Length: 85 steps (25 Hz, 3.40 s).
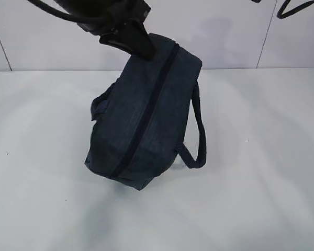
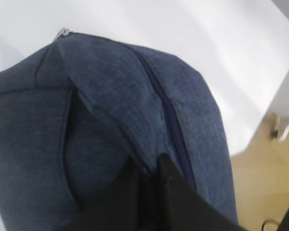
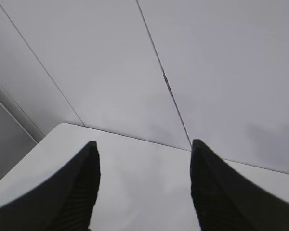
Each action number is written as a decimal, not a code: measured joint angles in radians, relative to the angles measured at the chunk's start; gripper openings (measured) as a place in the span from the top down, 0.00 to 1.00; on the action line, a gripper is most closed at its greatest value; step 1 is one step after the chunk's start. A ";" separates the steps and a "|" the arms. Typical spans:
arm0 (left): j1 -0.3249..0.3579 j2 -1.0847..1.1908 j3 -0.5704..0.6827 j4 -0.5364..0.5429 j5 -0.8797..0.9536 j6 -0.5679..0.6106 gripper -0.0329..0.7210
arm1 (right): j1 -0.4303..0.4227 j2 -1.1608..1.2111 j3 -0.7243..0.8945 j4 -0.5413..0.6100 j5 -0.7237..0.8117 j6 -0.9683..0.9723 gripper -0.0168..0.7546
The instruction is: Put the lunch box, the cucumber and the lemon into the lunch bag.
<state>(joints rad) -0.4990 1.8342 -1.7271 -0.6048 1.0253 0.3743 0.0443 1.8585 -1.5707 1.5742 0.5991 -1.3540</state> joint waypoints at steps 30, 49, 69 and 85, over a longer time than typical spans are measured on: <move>0.334 0.231 0.002 -0.284 -0.029 0.021 0.31 | -0.008 -0.017 0.000 -0.062 0.089 0.111 0.39; 0.378 -0.150 0.002 -0.092 -0.016 0.103 0.34 | 0.006 -0.216 -0.571 -0.943 0.389 0.768 0.48; 0.288 -0.809 0.345 -0.046 0.088 0.120 0.39 | 0.090 -0.792 -0.109 -1.280 0.672 1.017 0.59; 0.288 -1.466 0.902 0.131 0.132 0.045 0.45 | 0.090 -1.584 0.657 -1.343 0.670 1.083 0.59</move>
<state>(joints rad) -0.2111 0.3684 -0.8251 -0.4742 1.1571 0.4197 0.1346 0.2746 -0.9133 0.2310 1.2687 -0.2708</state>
